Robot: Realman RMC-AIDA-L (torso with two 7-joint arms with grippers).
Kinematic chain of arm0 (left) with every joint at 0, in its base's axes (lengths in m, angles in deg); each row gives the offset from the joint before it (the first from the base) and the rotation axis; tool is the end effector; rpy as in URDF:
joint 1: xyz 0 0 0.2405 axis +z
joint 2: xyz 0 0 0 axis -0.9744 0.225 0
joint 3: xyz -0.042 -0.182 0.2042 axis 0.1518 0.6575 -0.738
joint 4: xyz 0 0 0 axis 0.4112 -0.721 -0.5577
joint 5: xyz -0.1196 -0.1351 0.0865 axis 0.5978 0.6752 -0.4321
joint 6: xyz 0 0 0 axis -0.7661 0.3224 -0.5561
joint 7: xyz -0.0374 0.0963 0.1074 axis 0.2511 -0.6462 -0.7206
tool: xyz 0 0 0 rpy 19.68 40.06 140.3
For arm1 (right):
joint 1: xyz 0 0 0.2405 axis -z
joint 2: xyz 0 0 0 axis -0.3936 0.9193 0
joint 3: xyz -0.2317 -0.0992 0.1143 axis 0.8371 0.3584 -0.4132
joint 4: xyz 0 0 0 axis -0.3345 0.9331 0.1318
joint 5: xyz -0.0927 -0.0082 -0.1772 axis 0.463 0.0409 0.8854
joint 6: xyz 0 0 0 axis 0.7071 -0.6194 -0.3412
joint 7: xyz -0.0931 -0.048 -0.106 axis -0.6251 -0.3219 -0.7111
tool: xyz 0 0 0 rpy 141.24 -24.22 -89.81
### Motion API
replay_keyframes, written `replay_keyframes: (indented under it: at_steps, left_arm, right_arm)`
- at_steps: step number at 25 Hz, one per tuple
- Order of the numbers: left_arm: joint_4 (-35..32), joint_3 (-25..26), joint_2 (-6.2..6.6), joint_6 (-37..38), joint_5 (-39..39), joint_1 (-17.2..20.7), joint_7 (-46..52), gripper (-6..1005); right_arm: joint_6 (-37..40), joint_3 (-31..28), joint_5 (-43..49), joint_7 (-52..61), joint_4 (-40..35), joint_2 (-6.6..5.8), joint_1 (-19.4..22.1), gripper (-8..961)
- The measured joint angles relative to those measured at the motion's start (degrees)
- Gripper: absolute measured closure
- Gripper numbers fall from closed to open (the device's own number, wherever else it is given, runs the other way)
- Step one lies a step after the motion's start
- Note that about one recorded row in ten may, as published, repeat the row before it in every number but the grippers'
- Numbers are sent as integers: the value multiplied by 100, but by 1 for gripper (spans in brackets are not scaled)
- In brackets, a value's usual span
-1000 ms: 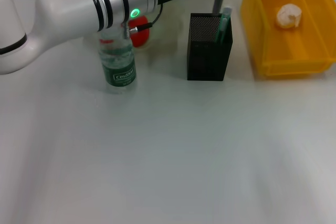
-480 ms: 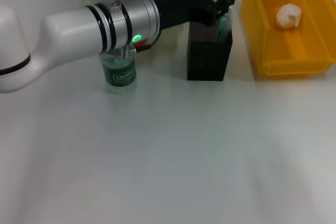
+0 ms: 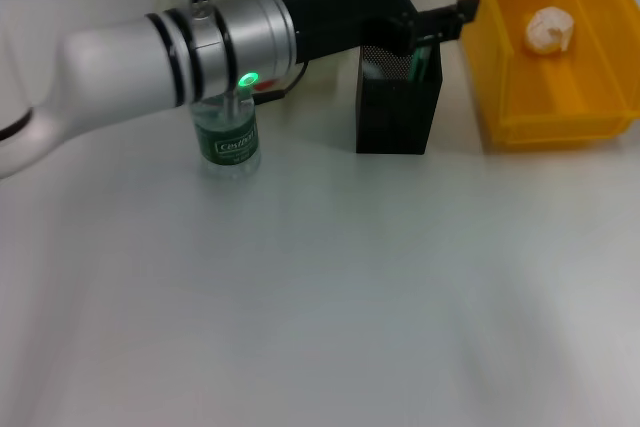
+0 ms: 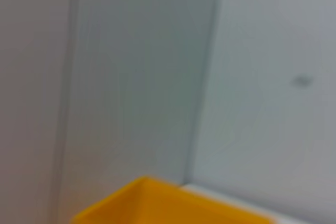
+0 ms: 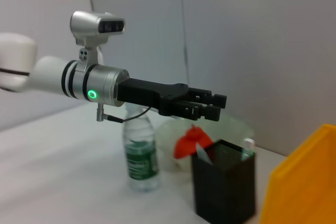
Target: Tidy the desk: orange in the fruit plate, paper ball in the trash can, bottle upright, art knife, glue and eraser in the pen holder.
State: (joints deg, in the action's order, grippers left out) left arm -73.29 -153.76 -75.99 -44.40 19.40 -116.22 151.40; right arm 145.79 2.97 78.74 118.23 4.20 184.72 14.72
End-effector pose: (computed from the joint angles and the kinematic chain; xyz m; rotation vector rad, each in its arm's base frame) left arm -0.1267 0.4038 -0.0881 -2.5588 -0.4329 -0.8370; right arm 0.3066 0.1822 0.1547 -2.4297 0.5685 0.5704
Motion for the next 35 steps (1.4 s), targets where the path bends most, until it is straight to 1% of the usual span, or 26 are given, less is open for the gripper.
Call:
replay_keyframes:
  at_steps: [1, 2, 3, 5, 6, 7, 8, 10, 11, 12, 13, 14, 16, 17, 18, 21, 23, 24, 25, 28, 29, 32, 33, 34, 35]
  left_arm:
    - [-89, 57, 31, 258, -53, 81, 21, 291]
    - [-89, 57, 31, 258, -53, 81, 21, 282]
    - [-89, 57, 31, 258, -53, 81, 21, 272]
    - [-89, 57, 31, 258, -53, 81, 21, 253]
    - [-345, 773, 191, 1820, -677, 490, 258, 244]
    - [-338, 1335, 274, 2821, -1127, 674, 322, 234]
    - [-330, 1468, 286, 3066, -1261, 723, 325, 224]
    - [-337, 2003, 335, 3952, -1921, 965, 326, 205]
    - [-338, 2134, 344, 4177, -2120, 1031, 309, 196]
    - [-338, 2134, 344, 4177, -2120, 1031, 309, 187]
    - [-325, 2450, 357, 4641, -2603, 1201, 242, 177]
    - [-320, 2494, 358, 4692, -2678, 1229, 231, 179]
    - [-300, 2703, 359, 4875, -2933, 1363, 196, 182]
    - [-282, 2889, 364, 5062, -3129, 1468, 183, 184]
    - [-282, 2889, 364, 5062, -3129, 1468, 183, 184]
    - [-279, 3121, 393, 5353, -3341, 1592, 183, 184]
    - [-279, 3121, 393, 5353, -3341, 1592, 183, 184]
    - [-279, 3336, 412, 5562, -3562, 1711, 181, 184]
    - [-279, 3401, 420, 5581, -3633, 1748, 178, 184]
    - [-279, 3483, 440, 5602, -3745, 1794, 175, 184]
    - [-278, 3524, 466, 5609, -3828, 1825, 175, 184]
    - [-276, 3545, 495, 5617, -3888, 1865, 176, 184]
    - [-276, 3545, 495, 5617, -3888, 1865, 176, 185]
    - [-275, 3552, 550, 5619, -3951, 1908, 166, 185]
    - [-275, 3552, 550, 5619, -3951, 1908, 166, 185]
  right_arm:
    - [38, 44, -1, -1, 96, -9, -15, 577]
    - [41, 224, 17, -7, 227, -16, -14, 519]
    - [41, 224, 17, -7, 227, -16, -14, 488]
    - [43, 430, 26, -45, 357, -15, -2, 426]
    - [45, 509, 18, -64, 440, -15, -4, 394]
    - [45, 560, 12, -82, 515, -16, -11, 363]
    - [46, 633, 10, -118, 621, -15, -25, 332]
    - [45, 800, 13, -266, 834, -9, -45, 272]
    - [38, 895, 20, -396, 965, -4, -51, 243]
    - [30, 984, 25, -558, 1113, 6, -58, 213]
    - [23, 1058, 25, -738, 1280, 14, -72, 184]
    - [20, 1114, 25, -900, 1452, 18, -92, 155]
    - [15, 1252, 50, -1202, 1830, 17, -178, 156]
    - [15, 1252, 50, -1202, 1830, 17, -178, 156]
    - [-10, 1307, 70, -1241, 1892, 15, -200, 156]
    - [-147, 1519, 121, -1355, 1992, 22, -239, 157]
    - [-279, 1676, 127, -1400, 2107, 19, -282, 157]
    - [-321, 1738, 131, -1410, 2157, 13, -307, 158]
    - [-371, 1816, 136, -1419, 2209, 7, -342, 158]
    - [-548, 2090, 165, -1424, 2260, 18, -430, 158]
    - [-642, 2198, 167, -1425, 2278, 26, -448, 158]
    - [-945, 2581, 167, -1424, 2434, 41, -525, 158]
    - [-1163, 2751, 157, -1426, 2570, 42, -598, 158]
    - [-1163, 2751, 157, -1426, 2570, 42, -598, 158]
    - [-1252, 2808, 153, -1429, 2633, 43, -636, 158]
